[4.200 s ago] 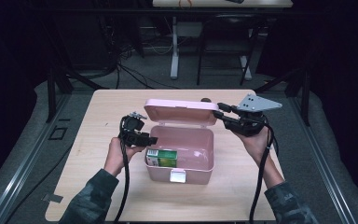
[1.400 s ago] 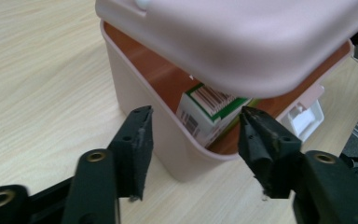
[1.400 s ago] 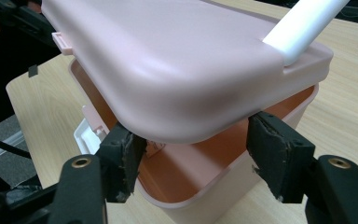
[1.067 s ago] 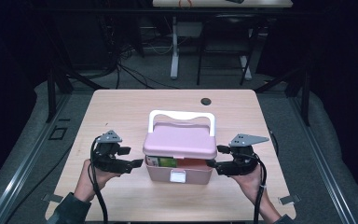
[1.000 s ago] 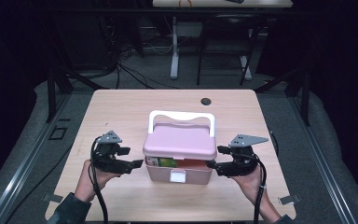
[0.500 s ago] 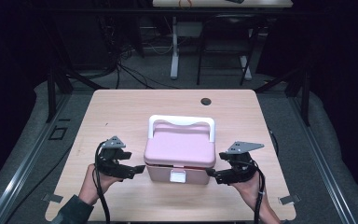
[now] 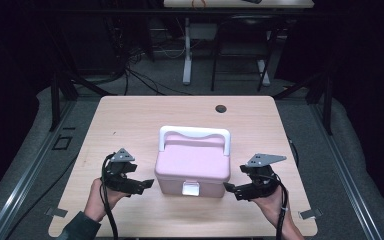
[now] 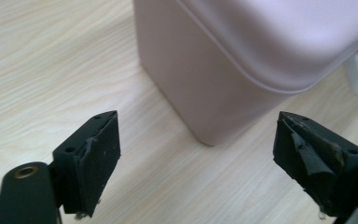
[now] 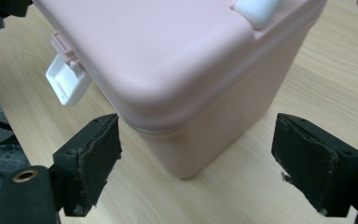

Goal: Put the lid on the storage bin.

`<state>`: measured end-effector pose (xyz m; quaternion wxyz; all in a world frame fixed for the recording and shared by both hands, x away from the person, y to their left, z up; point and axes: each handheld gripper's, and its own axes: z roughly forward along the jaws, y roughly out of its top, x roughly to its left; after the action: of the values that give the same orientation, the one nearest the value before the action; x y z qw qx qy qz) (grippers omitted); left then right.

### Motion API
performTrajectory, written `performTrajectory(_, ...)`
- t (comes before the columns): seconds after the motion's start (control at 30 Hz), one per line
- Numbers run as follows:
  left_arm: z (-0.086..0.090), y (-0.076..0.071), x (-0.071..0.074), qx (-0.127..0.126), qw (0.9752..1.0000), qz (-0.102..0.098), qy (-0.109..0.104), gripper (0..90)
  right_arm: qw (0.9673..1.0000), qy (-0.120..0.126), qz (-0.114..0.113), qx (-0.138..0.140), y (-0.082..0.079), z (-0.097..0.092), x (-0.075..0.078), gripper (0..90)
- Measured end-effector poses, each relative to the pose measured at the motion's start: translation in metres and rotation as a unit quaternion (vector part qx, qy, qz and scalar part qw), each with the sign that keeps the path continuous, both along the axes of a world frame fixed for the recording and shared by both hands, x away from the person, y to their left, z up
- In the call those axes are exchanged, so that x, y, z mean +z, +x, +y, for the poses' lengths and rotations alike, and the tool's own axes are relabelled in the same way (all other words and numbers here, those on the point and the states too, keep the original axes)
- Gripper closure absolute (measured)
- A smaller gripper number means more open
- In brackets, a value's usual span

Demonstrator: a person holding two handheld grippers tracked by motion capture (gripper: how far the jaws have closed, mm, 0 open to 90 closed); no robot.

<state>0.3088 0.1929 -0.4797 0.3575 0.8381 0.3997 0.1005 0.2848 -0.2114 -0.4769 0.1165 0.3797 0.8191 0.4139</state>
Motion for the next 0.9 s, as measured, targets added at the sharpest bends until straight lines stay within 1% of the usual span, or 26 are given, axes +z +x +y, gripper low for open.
performTrajectory(0.03, 0.002, 0.000, 0.000, 0.004, 1.0000, -0.002, 0.007, 12.6, 1.0000, -0.005, 0.000, -0.001, 0.000, -0.002, 0.000, 13.6)
performTrajectory(0.1, 0.007, 0.000, 0.000, 0.019, 0.9994, -0.011, 0.027, 8.7, 0.9999, -0.010, -0.001, -0.007, 0.000, -0.008, 0.000, 12.8)
performTrajectory(0.17, 0.013, 0.001, -0.001, 0.031, 0.9989, -0.013, 0.034, 5.0, 0.9998, -0.015, 0.001, -0.016, 0.000, -0.015, -0.002, 10.2)
performTrajectory(0.23, 0.019, 0.001, -0.001, 0.044, 0.9980, -0.015, 0.043, 2.2, 0.9992, -0.029, 0.006, -0.027, 0.000, -0.022, -0.003, 7.5)
performTrajectory(0.3, 0.024, 0.002, -0.005, 0.062, 0.9959, -0.022, 0.063, 0.3, 0.9983, -0.040, 0.005, -0.041, 0.001, -0.030, -0.006, 5.6)
performTrajectory(0.33, 0.027, 0.004, -0.007, 0.069, 0.9950, -0.022, 0.069, 0.1, 0.9978, -0.045, 0.006, -0.048, 0.001, -0.033, -0.007, 4.6)
performTrajectory(0.4, 0.033, 0.006, -0.011, 0.075, 0.9944, -0.016, 0.073, 0.1, 0.9964, -0.056, 0.012, -0.062, 0.002, -0.042, -0.011, 3.0)
performTrajectory(0.47, 0.036, 0.008, -0.015, 0.084, 0.9931, -0.015, 0.080, 0.1, 0.9951, -0.066, 0.015, -0.072, 0.003, -0.050, -0.015, 1.7)
performTrajectory(0.53, 0.038, 0.011, -0.019, 0.091, 0.9918, -0.017, 0.088, 0.1, 0.9937, -0.070, 0.022, -0.085, 0.004, -0.057, -0.018, 0.7)
performTrajectory(0.6, 0.040, 0.013, -0.023, 0.096, 0.9908, -0.013, 0.095, 0.1, 0.9925, -0.075, 0.025, -0.093, 0.005, -0.062, -0.020, 0.1)
performTrajectory(0.63, 0.042, 0.015, -0.025, 0.096, 0.9901, -0.010, 0.101, 0.1, 0.9923, -0.074, 0.026, -0.096, 0.006, -0.065, -0.022, 0.0)
performTrajectory(0.73, 0.047, 0.020, -0.031, 0.102, 0.9893, 0.001, 0.104, 0.1, 0.9906, -0.085, 0.032, -0.102, 0.008, -0.070, -0.025, 0.0)
performTrajectory(0.8, 0.049, 0.023, -0.034, 0.104, 0.9889, 0.004, 0.106, 0.1, 0.9897, -0.091, 0.030, -0.107, 0.010, -0.071, -0.027, 0.0)
performTrajectory(0.83, 0.049, 0.023, -0.035, 0.107, 0.9888, 0.003, 0.104, 0.1, 0.9891, -0.097, 0.033, -0.106, 0.011, -0.072, -0.028, 0.0)
performTrajectory(0.9, 0.049, 0.025, -0.035, 0.102, 0.9890, 0.006, 0.107, 0.1, 0.9887, -0.102, 0.032, -0.106, 0.012, -0.072, -0.030, 0.0)
